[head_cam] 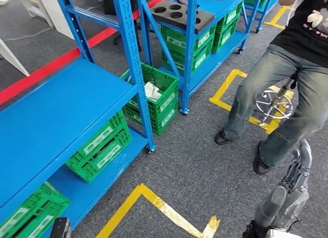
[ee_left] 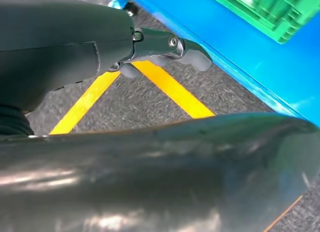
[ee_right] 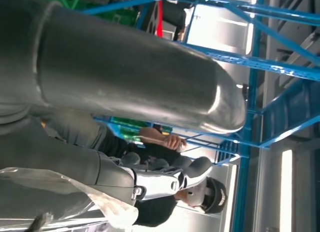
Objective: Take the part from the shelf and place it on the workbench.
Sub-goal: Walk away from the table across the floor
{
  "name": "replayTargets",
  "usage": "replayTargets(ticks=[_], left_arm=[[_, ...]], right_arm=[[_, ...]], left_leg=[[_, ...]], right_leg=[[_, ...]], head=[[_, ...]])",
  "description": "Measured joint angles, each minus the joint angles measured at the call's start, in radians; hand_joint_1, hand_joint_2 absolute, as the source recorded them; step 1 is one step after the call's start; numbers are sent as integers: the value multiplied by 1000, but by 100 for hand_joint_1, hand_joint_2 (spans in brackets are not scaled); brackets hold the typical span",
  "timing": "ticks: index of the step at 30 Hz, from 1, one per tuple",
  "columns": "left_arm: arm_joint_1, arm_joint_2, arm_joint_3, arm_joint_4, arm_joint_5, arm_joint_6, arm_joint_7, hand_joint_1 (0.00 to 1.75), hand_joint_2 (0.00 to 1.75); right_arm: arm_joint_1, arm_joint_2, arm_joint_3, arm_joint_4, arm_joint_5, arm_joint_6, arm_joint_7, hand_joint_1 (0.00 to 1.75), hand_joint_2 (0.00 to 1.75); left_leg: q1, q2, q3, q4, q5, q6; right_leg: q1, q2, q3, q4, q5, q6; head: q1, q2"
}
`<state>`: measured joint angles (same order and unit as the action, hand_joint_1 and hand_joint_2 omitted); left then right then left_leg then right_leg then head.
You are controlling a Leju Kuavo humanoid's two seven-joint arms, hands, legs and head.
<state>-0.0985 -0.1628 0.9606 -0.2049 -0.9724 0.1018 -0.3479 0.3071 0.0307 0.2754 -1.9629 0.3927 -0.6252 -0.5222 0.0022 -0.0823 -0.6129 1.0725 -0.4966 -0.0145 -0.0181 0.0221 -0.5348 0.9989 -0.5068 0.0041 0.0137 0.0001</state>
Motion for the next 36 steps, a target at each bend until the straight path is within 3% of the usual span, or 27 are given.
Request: replayTargets(ticks=[2,4,5,6,8,10,11,13,15,17,19,20,21,22,24,26,28,29,31,32,34,35,36], left_arm=[[-3,-2,0,0,0,0,0,0,0],[-2,-1,0,0,0,0,0,0,0],[0,-1,0,0,0,0,0,0,0],[2,0,0,0,0,0,0,0,0],[3,2,0,0,0,0,0,0,0],[1,3,0,0,0,0,0,0,0],[1,4,0,0,-1,0,0,0,0],[4,5,0,0,-1,0,0,0,0],[5,4,0,0,-1,1,0,0,0],[2,3,0,0,-1,1,-1,0,0],[2,4,0,0,-1,1,-1,0,0],[3,4,0,0,-1,0,-1,0,0],[5,4,0,0,-1,0,-1,0,0],[5,3,0,0,-1,0,-1,0,0],[4,3,0,0,-2,0,-1,0,0],[3,5,0,0,-3,0,-1,0,0],[5,7,0,0,-3,0,-2,0,0],[6,7,0,0,-4,1,-2,0,0],[5,7,0,0,-4,1,-2,0,0],[3,7,0,0,-4,1,-2,0,0],[1,8,0,0,-4,2,-2,0,0],[2,8,0,0,-5,2,-2,0,0],[3,9,0,0,-5,2,-2,0,0]], right_arm=[[2,0,0,0,-2,0,1,0,0],[4,0,-1,0,-4,0,2,0,0],[4,0,-1,0,-4,-1,2,0,0],[4,0,-1,0,-5,-1,2,0,0],[5,0,-1,0,-5,-1,3,0,0],[6,0,-1,0,-6,-1,4,0,0],[7,0,-1,0,-7,-1,5,0,0],[6,0,-1,-1,-7,-1,6,0,0],[5,0,-1,-3,-7,-1,6,0,0],[8,0,-1,-5,-7,-1,6,0,0],[11,-1,-1,-5,-8,-1,8,0,0],[11,-1,-1,-5,-8,-1,8,0,0],[11,-1,-1,-5,-8,-1,8,0,0],[11,-2,-1,-5,-7,-1,8,0,0],[10,-2,0,-5,-7,-1,8,0,0],[10,-3,0,-5,-8,-1,9,0,0],[7,-3,-1,-5,-9,-1,10,0,0],[6,-3,-1,-5,-10,-1,10,0,0],[5,-3,0,-5,-10,-1,10,0,0],[6,-4,-1,-5,-11,-1,10,0,0],[7,-4,-1,-5,-12,-1,10,0,0],[7,-4,-1,-5,-12,-1,10,0,0],[7,-4,-2,-5,-13,-1,10,0,0]], left_leg=[[1,52,-57,124,-62,-7],[4,66,-98,212,-87,-10],[5,70,-94,206,-72,-10],[5,76,-71,162,-40,-9],[-3,123,0,28,21,1],[-16,170,39,-51,38,14],[-22,176,41,-58,32,20],[-20,152,41,-66,35,31],[-11,126,46,-76,40,44],[-7,99,47,-79,43,52],[-6,70,45,-78,44,54],[-6,56,46,-78,44,54],[-5,42,47,-76,44,54],[-4,27,48,-74,42,52],[-3,0,45,-65,38,42],[-1,-22,35,-58,38,29],[2,-38,27,-57,41,16],[1,-26,23,-51,36,11],[-1,23,-4,12,-4,1],[-1,50,-32,74,-37,-3],[2,67,-91,200,-88,-8],[4,69,-104,228,-89,-10],[5,71,-96,213,-70,-9]], right_leg=[[4,-30,3,-1,-3,-7],[7,-60,5,-1,-7,-10],[8,-73,7,0,-9,-10],[8,-85,11,0,-12,-9],[11,-108,21,-1,-19,-5],[15,-129,27,-1,-25,3],[17,-141,29,-1,-27,8],[17,-157,34,-3,-34,19],[15,-115,22,33,-64,29],[11,-48,-36,153,-122,35],[9,-27,-104,272,-156,38],[8,-25,-119,286,-146,39],[7,-23,-114,258,-115,39],[5,-15,-92,197,-71,39],[-2,30,-37,68,-12,39],[-5,62,-13,21,-7,33],[-3,45,-10,18,-5,22],[-4,34,-8,16,-4,15],[-7,6,-3,11,-4,3],[-5,-9,-2,11,-6,-1],[-3,-40,0,11,-9,-4],[-3,-54,1,11,-11,-4],[-2,-67,4,11,-14,-4]], head=[[-5,0],[-4,0],[-5,0],[-5,0],[-4,0],[-5,0],[-5,0],[-5,0],[-1,0],[5,0],[7,0],[7,0],[7,0],[7,0],[6,0],[6,0],[6,0],[5,0],[0,0],[-2,0],[-2,0],[-2,0],[-2,0]])
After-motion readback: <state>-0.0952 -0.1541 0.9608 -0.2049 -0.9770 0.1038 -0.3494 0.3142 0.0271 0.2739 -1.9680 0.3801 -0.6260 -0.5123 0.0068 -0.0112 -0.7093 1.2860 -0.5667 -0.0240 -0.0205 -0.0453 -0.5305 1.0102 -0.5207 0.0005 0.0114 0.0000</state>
